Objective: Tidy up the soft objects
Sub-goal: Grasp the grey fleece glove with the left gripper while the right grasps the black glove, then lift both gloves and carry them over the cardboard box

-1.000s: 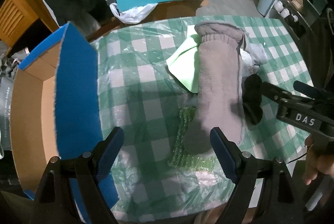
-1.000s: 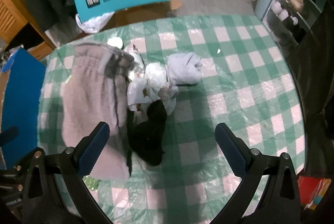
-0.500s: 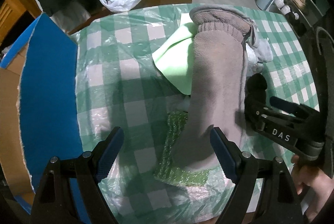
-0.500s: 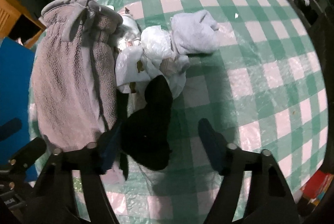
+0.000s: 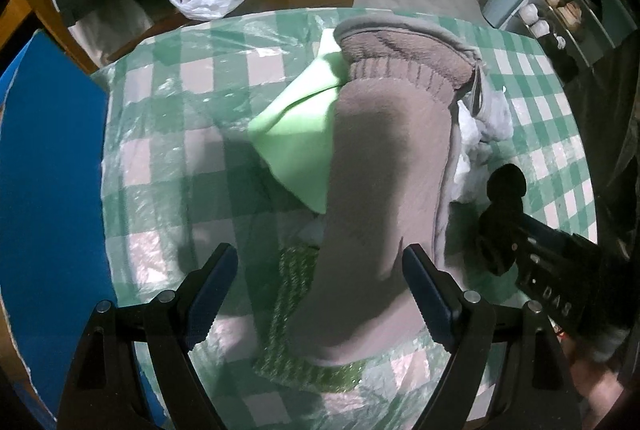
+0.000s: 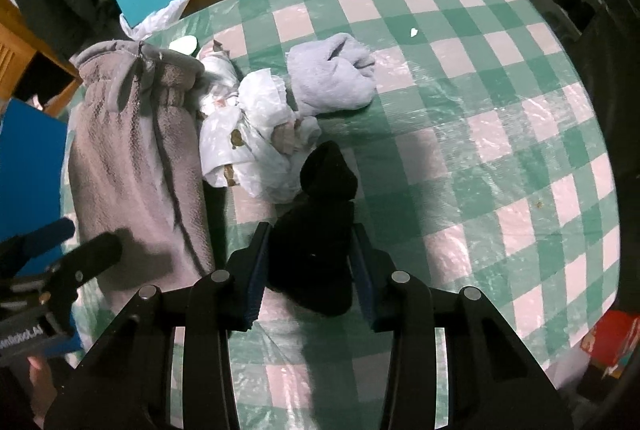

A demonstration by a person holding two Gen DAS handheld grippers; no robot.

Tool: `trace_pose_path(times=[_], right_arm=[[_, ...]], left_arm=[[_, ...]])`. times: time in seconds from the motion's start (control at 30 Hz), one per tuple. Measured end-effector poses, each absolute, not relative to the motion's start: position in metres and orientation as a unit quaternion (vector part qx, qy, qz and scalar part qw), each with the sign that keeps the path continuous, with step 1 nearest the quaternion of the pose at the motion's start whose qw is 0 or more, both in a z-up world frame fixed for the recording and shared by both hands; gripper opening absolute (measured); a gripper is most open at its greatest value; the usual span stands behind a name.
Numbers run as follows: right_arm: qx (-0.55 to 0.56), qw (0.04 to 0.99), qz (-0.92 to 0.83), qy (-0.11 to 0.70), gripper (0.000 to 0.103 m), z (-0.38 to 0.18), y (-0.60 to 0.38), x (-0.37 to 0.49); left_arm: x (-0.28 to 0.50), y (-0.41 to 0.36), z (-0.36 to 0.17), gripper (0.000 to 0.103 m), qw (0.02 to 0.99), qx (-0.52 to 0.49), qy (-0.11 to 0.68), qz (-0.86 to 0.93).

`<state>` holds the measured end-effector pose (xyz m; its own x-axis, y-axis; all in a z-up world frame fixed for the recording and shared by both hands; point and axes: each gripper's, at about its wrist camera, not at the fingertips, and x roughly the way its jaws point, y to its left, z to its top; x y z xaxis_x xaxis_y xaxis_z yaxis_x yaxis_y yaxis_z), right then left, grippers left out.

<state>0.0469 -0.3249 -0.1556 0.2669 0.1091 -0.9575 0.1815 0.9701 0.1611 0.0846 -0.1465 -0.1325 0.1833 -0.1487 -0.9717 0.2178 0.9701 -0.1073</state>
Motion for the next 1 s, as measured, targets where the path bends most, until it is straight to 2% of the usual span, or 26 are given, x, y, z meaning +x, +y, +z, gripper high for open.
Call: trace_pose_path(times=[0.17,0.23,0.3,0.33,0.37,0.4,0.6,1.0], right_arm=[[0.120,0.786,-0.026,0.606,0.038,-0.154,-0.328,0.043],[0.116,0.788,-0.029,0.604,0.038,-0.152,-0.328,0.039],[0.111,0.790,-0.031,0.603,0.038,-0.150,-0.328,0.038],[0.110,0.790,-0.032,0.602,0.038,-0.149,-0.328,0.038],[0.110,0.790,-0.032,0.602,0.038,-0.149,-0.328,0.037],[0.110,0.791,-0.032,0.602,0.038,-0.148,-0.329,0.036],[0.108,0.792,-0.033,0.600,0.038,-0.145,-0.327,0.037],[0.081,0.811,-0.034,0.579,0.038,-0.120,-0.319,0.031]], left_arm=[[0.089,-0.154,-0.137,0.085,0.765,0.025,0.630,-0.130],[0.090,-0.153,-0.138,0.080,0.765,0.012,0.629,-0.137],[0.090,-0.152,-0.139,0.056,0.765,0.000,0.629,-0.140],[0.091,-0.152,-0.140,0.049,0.761,-0.007,0.633,-0.144],[0.091,-0.151,-0.141,0.037,0.757,-0.014,0.636,-0.151],[0.091,-0.151,-0.141,0.030,0.755,-0.020,0.637,-0.157],[0.084,-0.157,-0.129,0.019,0.764,-0.013,0.619,-0.181],[0.069,-0.159,-0.093,0.014,0.790,0.012,0.580,-0.199]])
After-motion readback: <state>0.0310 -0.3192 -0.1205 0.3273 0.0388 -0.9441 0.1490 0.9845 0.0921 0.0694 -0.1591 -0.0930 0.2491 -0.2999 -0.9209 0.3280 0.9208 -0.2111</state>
